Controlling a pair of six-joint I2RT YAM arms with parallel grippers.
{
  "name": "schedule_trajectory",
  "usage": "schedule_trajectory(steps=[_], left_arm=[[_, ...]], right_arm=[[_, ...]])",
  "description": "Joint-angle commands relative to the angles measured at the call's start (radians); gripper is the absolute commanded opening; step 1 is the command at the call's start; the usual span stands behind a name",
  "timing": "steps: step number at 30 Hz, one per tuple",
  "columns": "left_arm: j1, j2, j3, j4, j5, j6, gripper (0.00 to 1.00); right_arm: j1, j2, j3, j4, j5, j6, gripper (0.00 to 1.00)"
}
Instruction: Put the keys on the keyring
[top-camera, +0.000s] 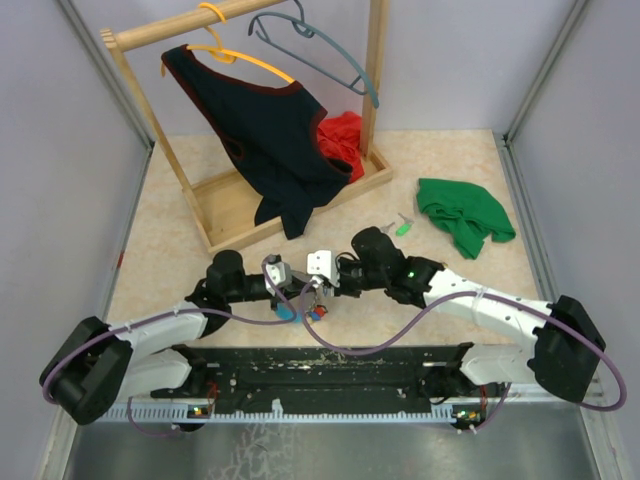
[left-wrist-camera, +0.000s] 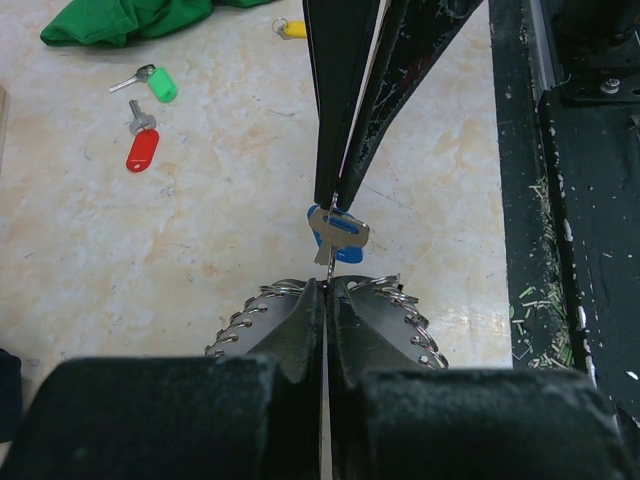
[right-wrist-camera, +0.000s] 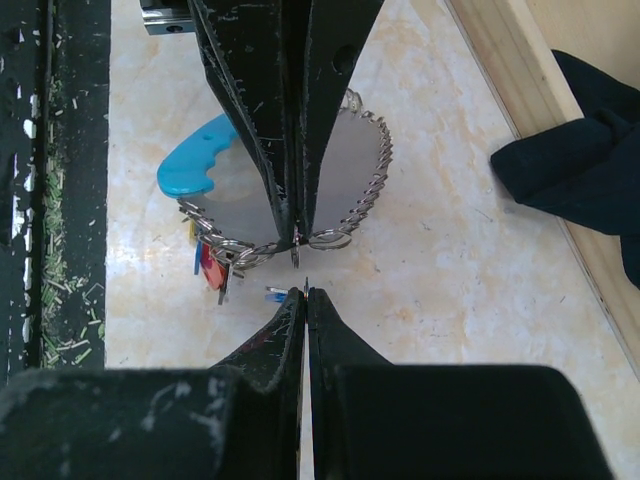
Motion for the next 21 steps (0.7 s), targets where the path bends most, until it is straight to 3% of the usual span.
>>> schedule_trajectory(steps=[1,21], left_arm=[[0.019,0.006,0.016,0.07,0.056,-0.027,0.0],[0.048,0.031,0.006,0.117,0.13,-0.051,0.0]], right_arm=[[0.012,-0.006,0.008,0.041,-0.004,-0.015,0.0],[0.012,0.017,0.017,0.056,-0.041,-0.002,0.0]])
